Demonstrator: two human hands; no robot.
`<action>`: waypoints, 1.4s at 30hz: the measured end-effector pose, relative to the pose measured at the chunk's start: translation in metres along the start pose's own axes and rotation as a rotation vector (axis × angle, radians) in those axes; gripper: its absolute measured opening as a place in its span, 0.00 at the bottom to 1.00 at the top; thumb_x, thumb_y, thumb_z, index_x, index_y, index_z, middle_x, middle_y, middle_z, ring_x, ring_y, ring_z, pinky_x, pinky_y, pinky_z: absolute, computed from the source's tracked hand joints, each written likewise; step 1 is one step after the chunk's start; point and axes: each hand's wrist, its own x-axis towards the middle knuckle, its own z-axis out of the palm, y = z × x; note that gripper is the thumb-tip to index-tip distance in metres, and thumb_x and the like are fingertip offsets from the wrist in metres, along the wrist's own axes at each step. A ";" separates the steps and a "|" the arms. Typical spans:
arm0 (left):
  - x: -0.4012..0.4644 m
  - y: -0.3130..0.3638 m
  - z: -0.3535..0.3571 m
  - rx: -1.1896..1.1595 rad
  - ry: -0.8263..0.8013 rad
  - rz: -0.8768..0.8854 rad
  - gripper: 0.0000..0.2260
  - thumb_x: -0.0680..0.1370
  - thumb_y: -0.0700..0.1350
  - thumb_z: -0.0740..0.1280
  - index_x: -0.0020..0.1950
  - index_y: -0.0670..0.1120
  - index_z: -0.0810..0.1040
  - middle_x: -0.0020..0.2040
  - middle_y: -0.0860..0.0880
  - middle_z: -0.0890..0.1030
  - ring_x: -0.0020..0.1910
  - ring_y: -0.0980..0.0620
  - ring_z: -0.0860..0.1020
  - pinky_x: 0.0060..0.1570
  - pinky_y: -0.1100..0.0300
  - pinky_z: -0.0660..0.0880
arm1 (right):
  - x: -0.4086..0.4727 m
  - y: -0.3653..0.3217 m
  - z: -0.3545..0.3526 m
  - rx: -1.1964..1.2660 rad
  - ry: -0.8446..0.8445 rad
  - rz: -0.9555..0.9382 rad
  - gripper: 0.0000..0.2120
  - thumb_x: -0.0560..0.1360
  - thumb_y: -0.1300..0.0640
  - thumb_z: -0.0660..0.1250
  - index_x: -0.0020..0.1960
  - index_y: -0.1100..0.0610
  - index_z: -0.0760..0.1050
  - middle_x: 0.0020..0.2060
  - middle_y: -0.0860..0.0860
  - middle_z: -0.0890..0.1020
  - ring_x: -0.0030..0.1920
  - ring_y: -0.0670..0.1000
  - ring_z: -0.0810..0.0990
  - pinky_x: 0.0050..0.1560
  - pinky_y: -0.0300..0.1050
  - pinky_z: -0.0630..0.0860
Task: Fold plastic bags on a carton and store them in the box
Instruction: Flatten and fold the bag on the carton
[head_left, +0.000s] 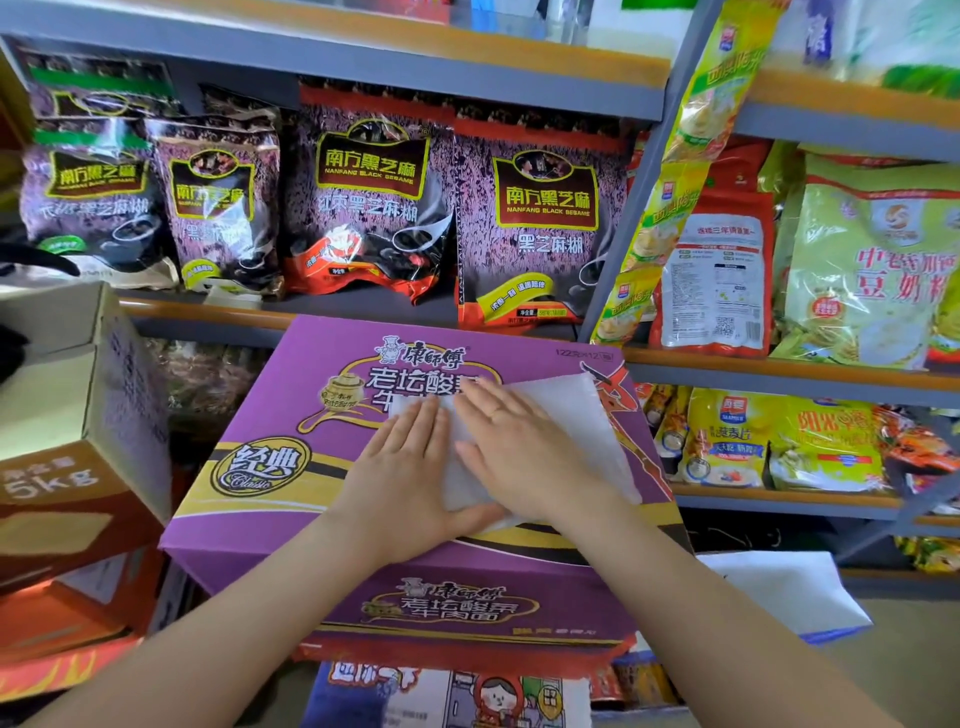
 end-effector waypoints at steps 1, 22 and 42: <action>0.000 -0.001 0.000 -0.005 -0.015 -0.007 0.62 0.51 0.77 0.23 0.75 0.41 0.41 0.77 0.44 0.42 0.75 0.50 0.40 0.72 0.56 0.38 | 0.000 0.003 0.005 0.019 -0.065 0.022 0.26 0.81 0.51 0.49 0.77 0.57 0.49 0.77 0.51 0.51 0.77 0.49 0.48 0.75 0.46 0.44; 0.034 0.042 -0.014 0.124 0.027 0.159 0.26 0.81 0.56 0.41 0.76 0.47 0.46 0.77 0.47 0.47 0.76 0.49 0.45 0.73 0.54 0.40 | -0.026 0.058 0.007 0.073 -0.122 0.309 0.27 0.82 0.47 0.44 0.77 0.53 0.43 0.77 0.50 0.44 0.77 0.49 0.42 0.76 0.49 0.41; -0.020 0.012 -0.010 0.172 0.108 0.086 0.39 0.73 0.64 0.33 0.74 0.43 0.58 0.75 0.43 0.59 0.74 0.45 0.58 0.72 0.52 0.50 | -0.027 0.070 -0.009 0.065 -0.065 0.179 0.29 0.80 0.49 0.52 0.77 0.54 0.46 0.75 0.54 0.59 0.74 0.56 0.57 0.72 0.53 0.57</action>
